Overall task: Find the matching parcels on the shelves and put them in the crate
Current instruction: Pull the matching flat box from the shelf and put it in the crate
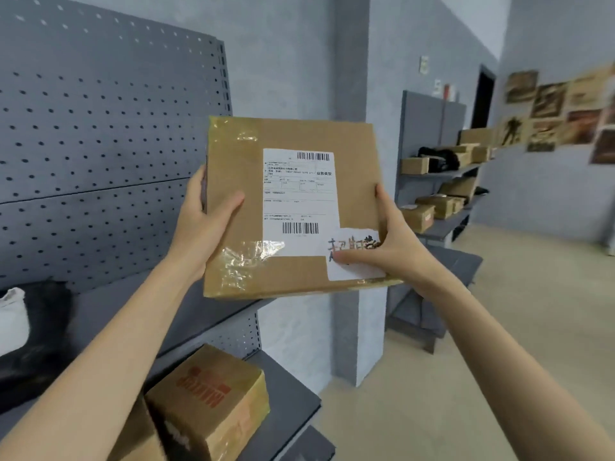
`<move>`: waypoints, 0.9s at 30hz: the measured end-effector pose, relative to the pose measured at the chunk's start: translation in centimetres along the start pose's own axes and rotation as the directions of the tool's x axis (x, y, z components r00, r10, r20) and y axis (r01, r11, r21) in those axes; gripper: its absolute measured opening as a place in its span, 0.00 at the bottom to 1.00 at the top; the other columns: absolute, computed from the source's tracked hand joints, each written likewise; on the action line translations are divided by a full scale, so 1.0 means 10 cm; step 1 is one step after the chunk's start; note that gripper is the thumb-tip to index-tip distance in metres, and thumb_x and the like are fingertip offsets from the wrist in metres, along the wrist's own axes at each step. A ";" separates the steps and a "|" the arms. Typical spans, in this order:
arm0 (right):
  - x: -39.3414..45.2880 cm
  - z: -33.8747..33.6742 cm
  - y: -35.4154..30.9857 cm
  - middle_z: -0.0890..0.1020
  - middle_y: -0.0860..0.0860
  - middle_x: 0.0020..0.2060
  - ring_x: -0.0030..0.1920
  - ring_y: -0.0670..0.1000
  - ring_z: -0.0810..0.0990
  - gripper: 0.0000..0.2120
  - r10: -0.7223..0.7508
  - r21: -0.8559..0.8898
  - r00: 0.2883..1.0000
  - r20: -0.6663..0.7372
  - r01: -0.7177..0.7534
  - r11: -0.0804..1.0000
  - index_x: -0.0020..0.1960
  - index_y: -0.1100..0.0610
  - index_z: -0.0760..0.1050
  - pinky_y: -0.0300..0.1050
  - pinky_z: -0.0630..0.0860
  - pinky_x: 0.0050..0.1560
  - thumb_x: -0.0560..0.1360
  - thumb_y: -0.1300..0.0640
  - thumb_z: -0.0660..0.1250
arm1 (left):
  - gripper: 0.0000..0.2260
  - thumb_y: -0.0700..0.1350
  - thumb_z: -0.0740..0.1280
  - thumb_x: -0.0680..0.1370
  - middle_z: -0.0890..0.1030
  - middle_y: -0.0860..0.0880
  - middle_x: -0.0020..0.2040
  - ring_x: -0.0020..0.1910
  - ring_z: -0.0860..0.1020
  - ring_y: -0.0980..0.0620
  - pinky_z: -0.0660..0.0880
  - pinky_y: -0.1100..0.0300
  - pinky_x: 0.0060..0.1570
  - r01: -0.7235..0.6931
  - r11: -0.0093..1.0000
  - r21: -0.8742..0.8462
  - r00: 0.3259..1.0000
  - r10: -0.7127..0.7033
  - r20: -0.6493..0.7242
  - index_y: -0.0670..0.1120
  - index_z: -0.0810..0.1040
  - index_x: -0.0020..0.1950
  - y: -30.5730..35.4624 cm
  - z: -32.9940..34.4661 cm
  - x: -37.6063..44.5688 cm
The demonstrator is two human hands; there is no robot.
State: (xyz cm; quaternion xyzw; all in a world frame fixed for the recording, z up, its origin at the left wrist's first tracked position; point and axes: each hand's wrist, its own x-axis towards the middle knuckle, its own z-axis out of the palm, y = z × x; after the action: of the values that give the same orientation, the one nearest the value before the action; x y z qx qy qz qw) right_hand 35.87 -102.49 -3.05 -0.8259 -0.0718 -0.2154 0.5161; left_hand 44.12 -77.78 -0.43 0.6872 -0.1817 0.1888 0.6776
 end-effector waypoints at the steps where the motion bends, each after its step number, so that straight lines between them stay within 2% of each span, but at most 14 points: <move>1: -0.18 -0.11 -0.01 0.56 0.43 0.74 0.72 0.47 0.62 0.64 0.025 -0.025 0.999 -0.025 -0.026 0.999 0.76 0.46 0.37 0.52 0.62 0.72 0.58 0.51 0.81 | 0.28 0.54 0.68 0.73 0.74 0.69 0.52 0.46 0.78 0.68 0.76 0.68 0.36 -0.018 1.000 0.010 0.998 0.017 0.054 0.64 0.60 0.70 0.04 0.12 -0.03; 3: -0.58 -0.32 -0.02 0.54 0.44 0.74 0.74 0.49 0.58 0.67 0.074 -0.058 0.994 -0.086 -0.079 0.995 0.75 0.45 0.33 0.55 0.61 0.73 0.56 0.50 0.82 | 0.30 0.56 0.70 0.71 0.74 0.69 0.50 0.45 0.78 0.68 0.76 0.68 0.36 -0.050 0.999 0.021 0.985 0.046 0.169 0.64 0.59 0.70 0.11 0.38 -0.13; 6: -1.30 -0.61 -0.10 0.53 0.44 0.74 0.74 0.48 0.57 0.68 0.125 -0.105 0.958 -0.258 -0.156 0.982 0.76 0.46 0.34 0.54 0.61 0.73 0.55 0.52 0.83 | 0.37 0.61 0.74 0.65 0.73 0.64 0.55 0.55 0.75 0.57 0.73 0.56 0.51 -0.129 0.990 0.057 0.940 0.104 0.324 0.64 0.58 0.69 0.20 0.85 -0.43; 8: -1.83 -0.79 -0.18 0.55 0.44 0.74 0.73 0.47 0.59 0.67 0.146 -0.132 0.910 -0.388 -0.211 0.969 0.76 0.47 0.36 0.52 0.62 0.72 0.55 0.54 0.83 | 0.39 0.63 0.74 0.63 0.72 0.62 0.58 0.56 0.73 0.55 0.71 0.55 0.54 -0.181 0.982 0.057 0.899 0.142 0.415 0.64 0.57 0.69 0.29 1.19 -0.74; 11: -2.71 -1.06 -0.37 0.54 0.43 0.74 0.73 0.46 0.59 0.68 0.201 -0.147 0.810 -0.550 -0.331 0.932 0.76 0.46 0.36 0.52 0.62 0.72 0.54 0.52 0.83 | 0.43 0.64 0.74 0.62 0.71 0.57 0.65 0.61 0.72 0.52 0.71 0.51 0.58 -0.198 0.980 -0.029 0.801 0.179 0.571 0.61 0.56 0.71 0.51 1.73 -1.33; 14: -3.62 -1.31 -0.64 0.55 0.45 0.73 0.72 0.47 0.60 0.69 0.226 -0.154 0.684 -0.693 -0.447 0.881 0.76 0.47 0.36 0.53 0.62 0.72 0.53 0.50 0.83 | 0.44 0.67 0.72 0.62 0.69 0.54 0.68 0.64 0.70 0.48 0.69 0.46 0.61 -0.218 0.972 -0.089 0.683 0.217 0.697 0.61 0.54 0.72 0.84 2.20 -2.05; 17: -4.54 -1.47 -0.99 0.57 0.47 0.74 0.72 0.50 0.62 0.68 0.226 -0.135 0.543 -0.809 -0.545 0.828 0.76 0.47 0.38 0.56 0.64 0.71 0.53 0.50 0.83 | 0.44 0.70 0.70 0.60 0.71 0.55 0.66 0.61 0.72 0.48 0.71 0.47 0.59 -0.217 0.961 -0.174 0.542 0.267 0.797 0.63 0.54 0.71 1.26 2.54 -2.85; 20: -5.52 -1.52 -1.36 0.56 0.45 0.74 0.71 0.49 0.62 0.67 0.211 -0.089 0.373 -0.903 -0.645 0.759 0.76 0.46 0.38 0.55 0.65 0.71 0.54 0.49 0.83 | 0.47 0.74 0.67 0.57 0.72 0.53 0.66 0.61 0.73 0.45 0.71 0.44 0.60 -0.236 0.946 -0.223 0.400 0.304 0.865 0.63 0.53 0.71 1.74 2.80 -3.77; 23: -6.58 -1.50 -1.80 0.56 0.44 0.73 0.71 0.49 0.63 0.67 0.193 -0.006 0.199 -0.961 -0.710 0.704 0.76 0.44 0.38 0.55 0.65 0.70 0.54 0.49 0.83 | 0.48 0.76 0.65 0.57 0.73 0.51 0.66 0.60 0.74 0.42 0.71 0.45 0.57 -0.270 0.920 -0.285 0.265 0.355 0.896 0.62 0.51 0.71 2.26 2.94 -4.83; 25: -7.30 -1.42 -2.14 0.60 0.45 0.71 0.70 0.47 0.65 0.65 0.161 0.040 0.097 -0.982 -0.731 0.681 0.76 0.42 0.41 0.51 0.67 0.69 0.53 0.50 0.83 | 0.49 0.77 0.63 0.56 0.73 0.50 0.66 0.60 0.74 0.42 0.71 0.46 0.57 -0.273 0.902 -0.335 0.154 0.385 0.910 0.63 0.50 0.71 2.61 2.95 -5.59; 27: -7.99 -1.30 -2.49 0.64 0.40 0.67 0.65 0.38 0.68 0.60 0.103 0.056 0.015 -0.995 -0.757 0.651 0.71 0.32 0.47 0.38 0.70 0.65 0.53 0.51 0.83 | 0.51 0.78 0.63 0.54 0.72 0.51 0.66 0.60 0.74 0.43 0.72 0.48 0.56 -0.232 0.889 -0.396 0.039 0.415 0.909 0.62 0.50 0.71 2.94 2.89 -6.36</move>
State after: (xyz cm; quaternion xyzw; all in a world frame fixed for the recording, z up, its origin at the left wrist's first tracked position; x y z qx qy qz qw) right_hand -47.98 -94.31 -12.07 -0.5718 0.5985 -0.5076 0.2392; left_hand -25.22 -107.48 -7.59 0.5285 -0.7425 -0.1749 0.3725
